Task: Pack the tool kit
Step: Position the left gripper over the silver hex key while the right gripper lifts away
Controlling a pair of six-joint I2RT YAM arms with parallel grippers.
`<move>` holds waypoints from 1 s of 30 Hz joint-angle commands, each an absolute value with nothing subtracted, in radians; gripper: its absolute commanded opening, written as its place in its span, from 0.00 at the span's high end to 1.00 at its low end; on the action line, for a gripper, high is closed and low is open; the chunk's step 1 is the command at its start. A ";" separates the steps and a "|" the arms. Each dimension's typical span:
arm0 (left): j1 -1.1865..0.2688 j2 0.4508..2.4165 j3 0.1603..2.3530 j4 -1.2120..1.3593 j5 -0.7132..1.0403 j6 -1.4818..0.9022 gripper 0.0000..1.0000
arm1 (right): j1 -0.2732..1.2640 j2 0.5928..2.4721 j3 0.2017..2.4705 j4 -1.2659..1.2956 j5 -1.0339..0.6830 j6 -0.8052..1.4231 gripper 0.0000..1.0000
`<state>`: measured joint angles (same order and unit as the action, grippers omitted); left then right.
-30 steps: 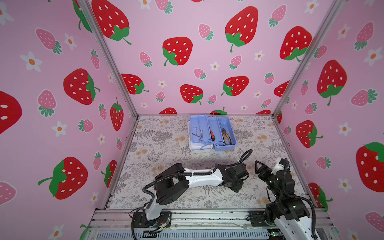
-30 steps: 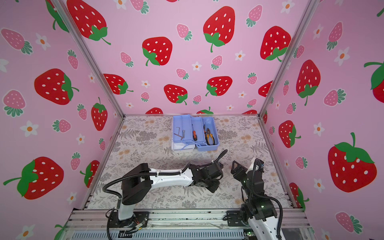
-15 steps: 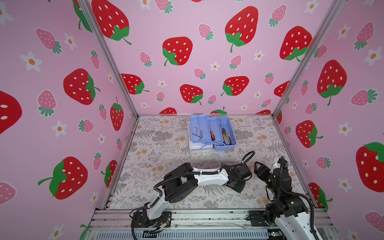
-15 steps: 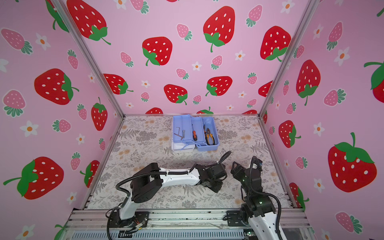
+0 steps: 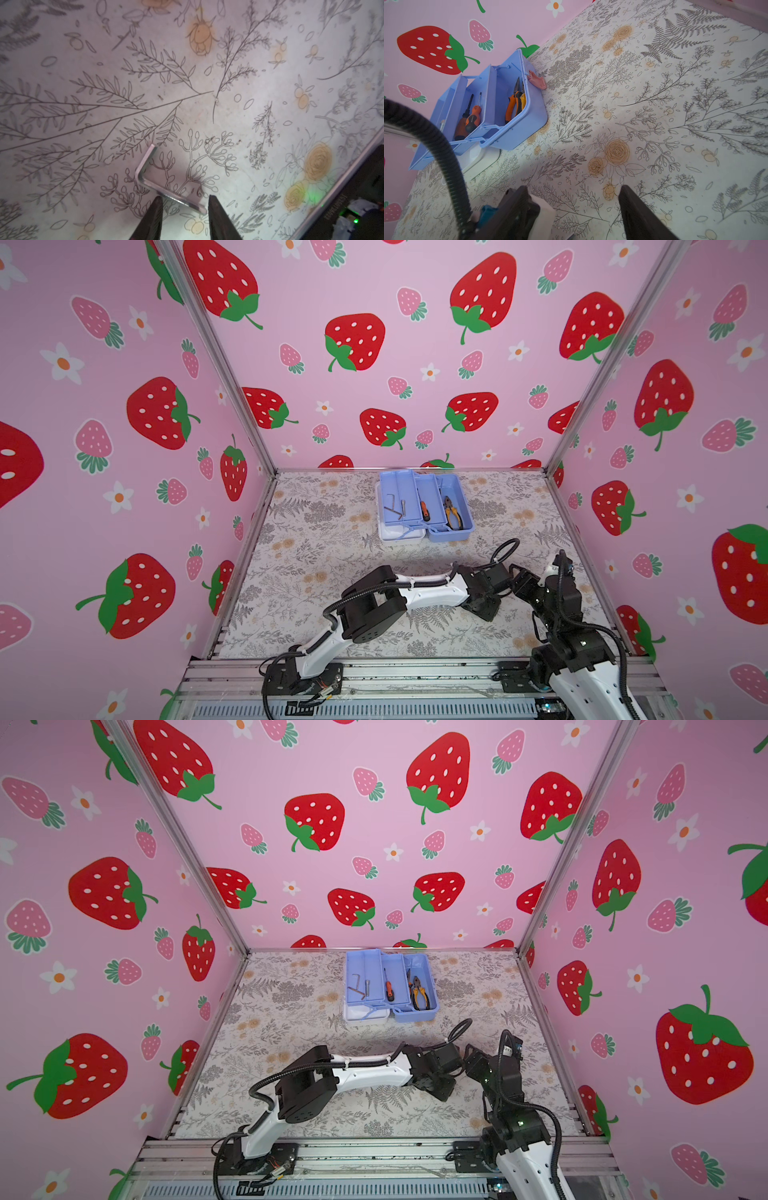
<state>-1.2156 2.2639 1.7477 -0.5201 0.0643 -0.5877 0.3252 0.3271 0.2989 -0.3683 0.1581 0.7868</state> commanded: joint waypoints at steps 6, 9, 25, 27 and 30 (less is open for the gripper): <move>-1.216 2.317 1.810 -0.640 0.038 -0.585 0.78 | 0.321 0.317 0.327 -0.399 0.208 0.782 0.27; -1.215 2.317 1.810 -0.650 0.033 -0.581 0.86 | 0.322 0.316 0.326 -0.398 0.204 0.784 0.27; -1.118 2.157 1.646 -0.590 -0.008 -0.574 1.00 | 0.321 0.312 0.308 -0.396 0.202 0.791 0.27; -1.108 2.144 1.631 -0.589 -0.012 -0.572 1.00 | 0.321 0.310 0.305 -0.393 0.201 0.792 0.27; -1.093 2.130 1.612 -0.583 -0.014 -0.574 1.00 | 0.321 0.310 0.302 -0.391 0.205 0.789 0.27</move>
